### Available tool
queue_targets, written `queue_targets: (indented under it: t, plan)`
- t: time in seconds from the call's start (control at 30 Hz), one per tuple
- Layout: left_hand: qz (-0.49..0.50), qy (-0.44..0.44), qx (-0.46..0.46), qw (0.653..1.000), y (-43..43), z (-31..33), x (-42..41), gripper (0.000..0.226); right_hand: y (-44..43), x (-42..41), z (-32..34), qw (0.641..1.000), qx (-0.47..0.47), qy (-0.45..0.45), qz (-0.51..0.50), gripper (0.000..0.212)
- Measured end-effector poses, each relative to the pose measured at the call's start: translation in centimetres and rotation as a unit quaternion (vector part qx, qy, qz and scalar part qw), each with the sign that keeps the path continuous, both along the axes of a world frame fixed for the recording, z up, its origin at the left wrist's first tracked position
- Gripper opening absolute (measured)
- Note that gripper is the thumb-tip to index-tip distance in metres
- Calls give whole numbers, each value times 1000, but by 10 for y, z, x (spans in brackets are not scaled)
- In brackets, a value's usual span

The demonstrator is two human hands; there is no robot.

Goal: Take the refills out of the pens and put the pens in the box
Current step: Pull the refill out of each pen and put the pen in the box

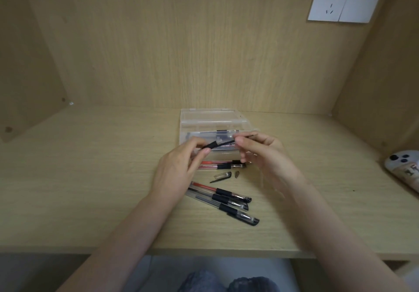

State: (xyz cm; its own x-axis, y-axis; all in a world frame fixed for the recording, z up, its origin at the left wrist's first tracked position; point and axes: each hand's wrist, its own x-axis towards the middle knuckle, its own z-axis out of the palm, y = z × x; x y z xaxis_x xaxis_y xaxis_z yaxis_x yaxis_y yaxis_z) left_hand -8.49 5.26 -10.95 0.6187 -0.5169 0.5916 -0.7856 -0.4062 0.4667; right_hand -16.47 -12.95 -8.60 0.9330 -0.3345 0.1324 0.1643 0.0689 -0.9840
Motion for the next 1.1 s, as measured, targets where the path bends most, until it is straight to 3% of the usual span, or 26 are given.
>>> queue_targets:
  t: [0.07, 0.17, 0.3, 0.57, 0.8, 0.97, 1.1]
  plan:
    - [-4, 8, 6, 1000, 0, 0, -1, 38, 2, 2, -1, 997, 65, -41, 2, 25]
    - [-3, 13, 6, 1000, 0, -1, 0, 36, 1, 7, -5, 990, 81, -95, -61, 12]
    - [4, 19, 12, 1000, 1, -2, 2, 21, 2, 8, -9, 975, 109, -149, -120, 20]
    - [9, 21, 15, 1000, 1, -2, 2, 21, 4, 6, -11, 962, 145, -180, -144, 24]
    - [6, 23, 12, 1000, 0, -4, 3, 21, 4, 5, -13, 968, 121, -173, -139, 24]
    - [1, 17, 34, 999, -1, -5, 4, 20, 4, 5, -18, 985, 13, -132, -110, 21]
    - [0, 27, 28, 999, -1, -6, 3, 20, 11, 4, -26, 976, -208, -25, -64, 37]
